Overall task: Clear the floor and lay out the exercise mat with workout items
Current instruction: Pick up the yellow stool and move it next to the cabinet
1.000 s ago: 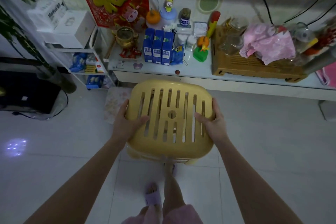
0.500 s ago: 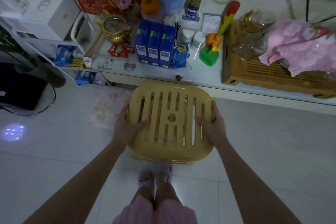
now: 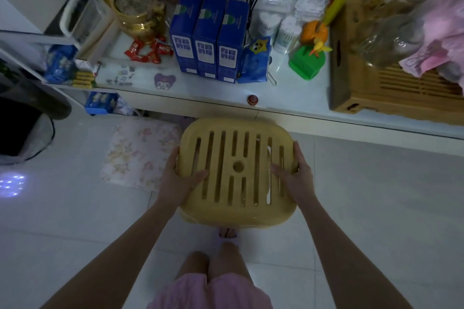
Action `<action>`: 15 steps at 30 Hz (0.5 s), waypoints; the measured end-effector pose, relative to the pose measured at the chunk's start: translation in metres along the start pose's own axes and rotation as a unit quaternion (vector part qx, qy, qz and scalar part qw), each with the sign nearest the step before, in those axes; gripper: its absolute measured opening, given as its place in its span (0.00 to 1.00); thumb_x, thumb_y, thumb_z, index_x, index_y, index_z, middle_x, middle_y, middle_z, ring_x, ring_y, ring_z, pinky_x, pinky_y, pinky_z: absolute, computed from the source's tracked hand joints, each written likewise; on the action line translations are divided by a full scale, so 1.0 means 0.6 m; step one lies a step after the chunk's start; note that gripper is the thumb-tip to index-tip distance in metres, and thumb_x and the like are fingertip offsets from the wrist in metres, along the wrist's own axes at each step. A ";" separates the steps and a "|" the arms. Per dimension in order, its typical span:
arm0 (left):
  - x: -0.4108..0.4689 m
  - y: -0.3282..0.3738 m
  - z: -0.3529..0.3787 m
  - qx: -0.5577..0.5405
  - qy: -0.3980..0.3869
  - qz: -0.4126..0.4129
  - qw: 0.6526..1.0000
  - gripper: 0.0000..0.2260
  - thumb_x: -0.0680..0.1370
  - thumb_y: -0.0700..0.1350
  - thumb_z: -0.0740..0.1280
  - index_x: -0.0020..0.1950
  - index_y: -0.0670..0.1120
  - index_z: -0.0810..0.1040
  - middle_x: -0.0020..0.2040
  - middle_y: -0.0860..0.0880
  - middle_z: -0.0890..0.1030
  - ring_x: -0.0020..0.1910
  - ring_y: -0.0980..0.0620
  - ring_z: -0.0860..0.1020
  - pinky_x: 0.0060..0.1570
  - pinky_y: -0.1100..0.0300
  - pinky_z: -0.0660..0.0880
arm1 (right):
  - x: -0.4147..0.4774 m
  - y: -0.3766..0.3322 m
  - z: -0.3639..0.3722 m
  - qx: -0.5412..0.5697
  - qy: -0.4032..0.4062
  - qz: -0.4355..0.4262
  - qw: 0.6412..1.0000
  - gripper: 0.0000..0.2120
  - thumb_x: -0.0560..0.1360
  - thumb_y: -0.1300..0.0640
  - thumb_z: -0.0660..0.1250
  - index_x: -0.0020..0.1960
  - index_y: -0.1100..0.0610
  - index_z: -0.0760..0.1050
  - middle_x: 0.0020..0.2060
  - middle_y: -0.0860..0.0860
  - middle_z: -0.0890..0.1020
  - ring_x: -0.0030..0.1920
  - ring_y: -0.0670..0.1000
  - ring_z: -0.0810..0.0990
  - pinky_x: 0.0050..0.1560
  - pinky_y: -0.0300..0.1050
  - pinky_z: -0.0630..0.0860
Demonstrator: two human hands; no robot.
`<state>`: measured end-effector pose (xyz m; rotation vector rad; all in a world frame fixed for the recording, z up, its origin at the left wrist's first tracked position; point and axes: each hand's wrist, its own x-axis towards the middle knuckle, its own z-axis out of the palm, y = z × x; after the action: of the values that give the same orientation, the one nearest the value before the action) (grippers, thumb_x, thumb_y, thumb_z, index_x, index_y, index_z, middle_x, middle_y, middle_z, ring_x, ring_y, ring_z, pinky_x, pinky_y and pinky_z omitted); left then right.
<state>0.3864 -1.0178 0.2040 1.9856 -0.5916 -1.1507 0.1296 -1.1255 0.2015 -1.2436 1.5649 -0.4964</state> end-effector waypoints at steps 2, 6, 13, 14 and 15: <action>0.028 -0.025 0.015 -0.009 0.005 -0.001 1.000 0.41 0.65 0.52 0.77 0.73 0.55 0.62 0.66 0.50 0.73 0.63 0.47 0.72 0.61 0.45 0.72 | 0.027 0.024 0.015 -0.006 0.000 -0.003 1.000 0.43 0.70 0.52 0.73 0.76 0.45 0.51 0.68 0.50 0.72 0.68 0.55 0.70 0.68 0.60 0.67; 0.072 -0.066 0.038 0.002 0.014 0.010 1.000 0.40 0.66 0.51 0.77 0.73 0.56 0.60 0.66 0.53 0.71 0.64 0.48 0.71 0.60 0.47 0.71 | 0.065 0.063 0.038 -0.018 0.004 -0.010 1.000 0.43 0.71 0.52 0.73 0.77 0.46 0.51 0.68 0.50 0.71 0.68 0.56 0.69 0.67 0.58 0.67; 0.154 -0.149 0.073 0.023 0.016 0.019 0.999 0.41 0.66 0.52 0.77 0.74 0.57 0.59 0.69 0.51 0.68 0.67 0.49 0.68 0.65 0.43 0.68 | 0.129 0.149 0.084 -0.032 0.013 -0.006 0.999 0.44 0.70 0.51 0.73 0.77 0.45 0.50 0.69 0.52 0.71 0.68 0.56 0.69 0.66 0.58 0.68; 0.163 -0.161 0.078 0.018 0.014 0.019 1.000 0.41 0.66 0.52 0.77 0.74 0.57 0.58 0.69 0.52 0.68 0.66 0.50 0.68 0.64 0.45 0.69 | 0.136 0.161 0.091 -0.033 0.015 -0.007 0.999 0.44 0.70 0.51 0.73 0.77 0.45 0.50 0.68 0.51 0.71 0.67 0.55 0.69 0.65 0.54 0.68; 0.172 -0.171 0.082 0.012 0.011 0.016 1.000 0.42 0.66 0.52 0.77 0.74 0.58 0.58 0.67 0.54 0.69 0.64 0.51 0.68 0.62 0.48 0.69 | 0.145 0.173 0.098 -0.031 0.016 -0.006 0.999 0.43 0.70 0.51 0.73 0.77 0.45 0.50 0.67 0.51 0.72 0.67 0.54 0.70 0.63 0.51 0.68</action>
<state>0.3958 -1.0457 0.0530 1.9992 -0.6260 -1.1057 0.1397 -1.1477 0.0562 -1.2991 1.6104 -0.4810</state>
